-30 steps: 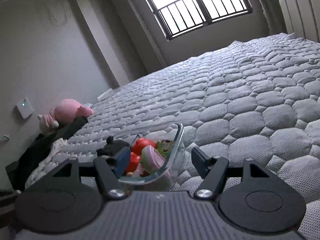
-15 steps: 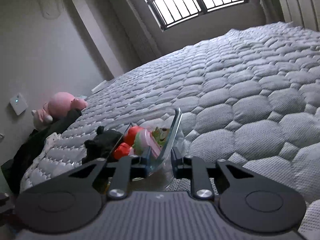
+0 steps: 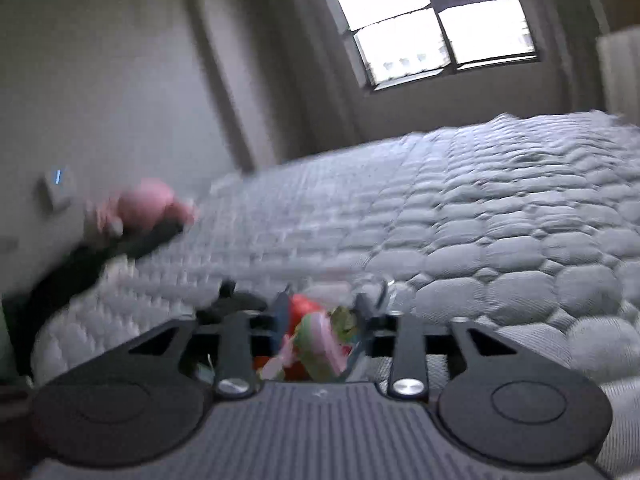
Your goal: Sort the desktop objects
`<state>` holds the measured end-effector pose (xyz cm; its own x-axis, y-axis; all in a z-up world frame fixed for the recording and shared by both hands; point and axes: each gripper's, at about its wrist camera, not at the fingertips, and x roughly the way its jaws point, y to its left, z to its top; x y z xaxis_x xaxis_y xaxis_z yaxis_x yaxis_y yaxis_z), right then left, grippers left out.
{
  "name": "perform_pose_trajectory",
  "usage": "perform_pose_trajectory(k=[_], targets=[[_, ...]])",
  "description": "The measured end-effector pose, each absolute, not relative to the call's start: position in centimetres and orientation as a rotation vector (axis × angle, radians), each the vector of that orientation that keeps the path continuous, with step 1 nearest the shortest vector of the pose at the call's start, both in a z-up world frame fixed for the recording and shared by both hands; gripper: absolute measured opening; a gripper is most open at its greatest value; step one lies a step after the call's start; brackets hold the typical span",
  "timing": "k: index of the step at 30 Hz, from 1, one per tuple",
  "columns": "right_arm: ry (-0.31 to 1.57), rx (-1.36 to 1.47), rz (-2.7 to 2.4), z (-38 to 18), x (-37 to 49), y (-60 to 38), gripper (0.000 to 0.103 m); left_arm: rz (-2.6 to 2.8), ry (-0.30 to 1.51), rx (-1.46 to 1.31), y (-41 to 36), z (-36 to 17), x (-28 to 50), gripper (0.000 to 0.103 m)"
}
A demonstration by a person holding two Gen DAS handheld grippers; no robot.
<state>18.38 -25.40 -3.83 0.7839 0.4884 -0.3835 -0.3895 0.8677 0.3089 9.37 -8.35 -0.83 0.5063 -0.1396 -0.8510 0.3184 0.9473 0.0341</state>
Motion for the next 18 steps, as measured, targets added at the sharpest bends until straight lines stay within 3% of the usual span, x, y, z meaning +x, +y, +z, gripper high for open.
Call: perform_pose_trajectory(k=[5, 8, 18], targets=[[0.538, 0.029, 0.429, -4.3, 20.1, -22.0, 0.043, -0.301, 1.023, 0.122, -7.3, -0.7, 9.6, 0.103], [0.567, -0.07, 0.472, -4.5, 20.5, -20.3, 0.031, -0.34, 1.029, 0.096, -7.2, -0.6, 9.4, 0.103], [0.458, -0.427, 0.391, -3.5, 20.0, -16.8, 0.031, -0.376, 1.028, 0.068, -6.2, -0.7, 8.6, 0.103]])
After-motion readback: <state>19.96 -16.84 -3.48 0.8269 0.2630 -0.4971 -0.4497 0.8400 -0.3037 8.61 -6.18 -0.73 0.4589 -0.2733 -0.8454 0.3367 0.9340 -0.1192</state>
